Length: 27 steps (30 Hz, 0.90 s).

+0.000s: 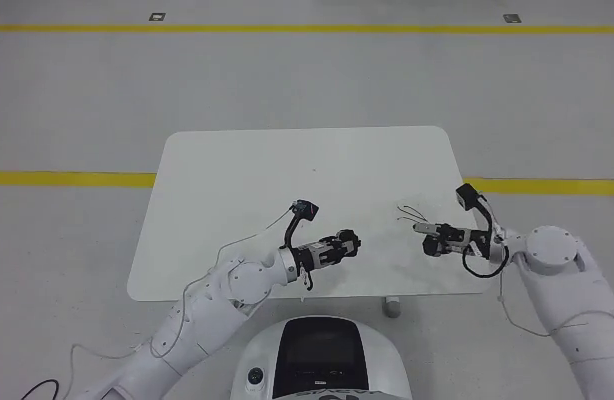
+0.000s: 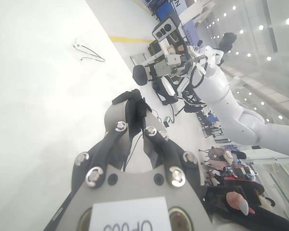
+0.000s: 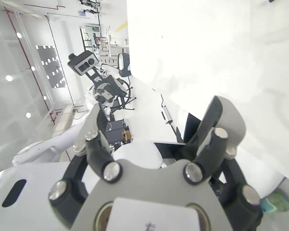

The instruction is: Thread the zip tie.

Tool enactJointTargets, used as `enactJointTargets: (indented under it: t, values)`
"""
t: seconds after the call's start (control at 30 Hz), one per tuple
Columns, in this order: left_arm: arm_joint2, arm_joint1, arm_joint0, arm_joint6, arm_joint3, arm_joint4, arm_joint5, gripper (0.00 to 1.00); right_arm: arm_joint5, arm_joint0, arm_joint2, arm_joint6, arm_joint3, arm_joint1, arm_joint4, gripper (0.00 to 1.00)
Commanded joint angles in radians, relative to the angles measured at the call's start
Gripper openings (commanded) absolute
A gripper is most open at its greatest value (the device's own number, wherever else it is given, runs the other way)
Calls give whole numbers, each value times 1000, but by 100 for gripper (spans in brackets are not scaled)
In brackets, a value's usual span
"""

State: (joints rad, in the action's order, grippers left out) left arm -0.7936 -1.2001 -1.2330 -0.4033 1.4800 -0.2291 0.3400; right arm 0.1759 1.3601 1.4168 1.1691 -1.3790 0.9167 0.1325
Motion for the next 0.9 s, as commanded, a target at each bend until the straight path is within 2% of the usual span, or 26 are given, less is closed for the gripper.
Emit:
enactJointTargets:
  t: [0.0, 0.1, 0.23, 0.37, 0.47, 0.87]
  values:
    - [0, 0, 0, 0, 0, 0, 0, 0, -3, -15, 6, -7, -34, -7, -146, 100]
    - [0, 0, 0, 0, 0, 0, 0, 0, -23, -55, 6, -2, -91, -17, -300, 100]
    - [0, 0, 0, 0, 0, 0, 0, 0, -40, -123, -25, 21, -111, -20, -406, 100]
    - [0, 0, 0, 0, 0, 0, 0, 0, -27, -212, -103, 38, -71, -10, -458, 100]
    - [0, 0, 0, 0, 0, 0, 0, 0, 5, -280, -175, 43, 14, 4, -479, 100]
    - [0, 0, 0, 0, 0, 0, 0, 0, 12, -278, -179, 34, 9, 4, -489, 100]
